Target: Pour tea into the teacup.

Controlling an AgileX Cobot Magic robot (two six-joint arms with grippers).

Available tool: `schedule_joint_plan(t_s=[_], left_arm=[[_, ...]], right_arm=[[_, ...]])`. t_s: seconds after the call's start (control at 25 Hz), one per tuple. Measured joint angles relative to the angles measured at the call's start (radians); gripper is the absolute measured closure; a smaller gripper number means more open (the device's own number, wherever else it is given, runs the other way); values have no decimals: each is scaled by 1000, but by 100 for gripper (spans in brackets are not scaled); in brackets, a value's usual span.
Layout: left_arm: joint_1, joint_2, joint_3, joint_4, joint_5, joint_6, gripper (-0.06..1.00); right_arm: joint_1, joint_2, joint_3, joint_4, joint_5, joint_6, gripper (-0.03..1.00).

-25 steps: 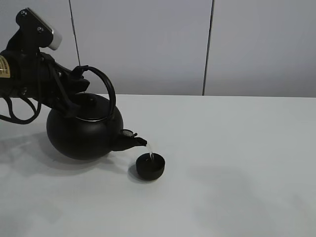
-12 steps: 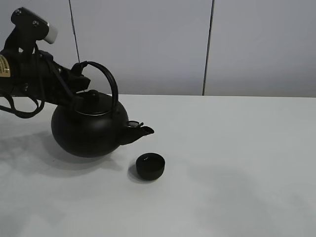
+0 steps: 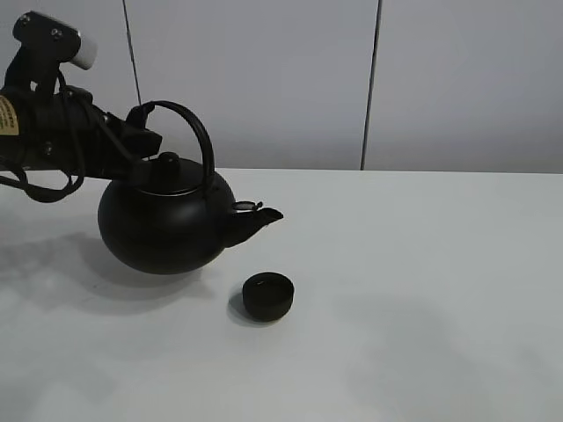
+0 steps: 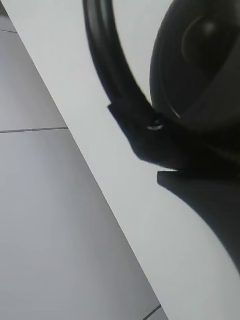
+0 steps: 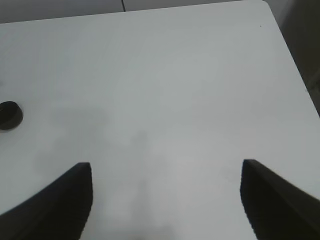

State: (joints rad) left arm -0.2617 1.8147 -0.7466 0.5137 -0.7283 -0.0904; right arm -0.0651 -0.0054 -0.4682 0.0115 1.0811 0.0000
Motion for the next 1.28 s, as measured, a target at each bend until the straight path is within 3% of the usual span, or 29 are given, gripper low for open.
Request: schedule_joint_plan(t_s=[1.28], left_arm=[[7,144,11,-102,-101,16,83]], right_arm=[[0,0,0,0,0,0,41]])
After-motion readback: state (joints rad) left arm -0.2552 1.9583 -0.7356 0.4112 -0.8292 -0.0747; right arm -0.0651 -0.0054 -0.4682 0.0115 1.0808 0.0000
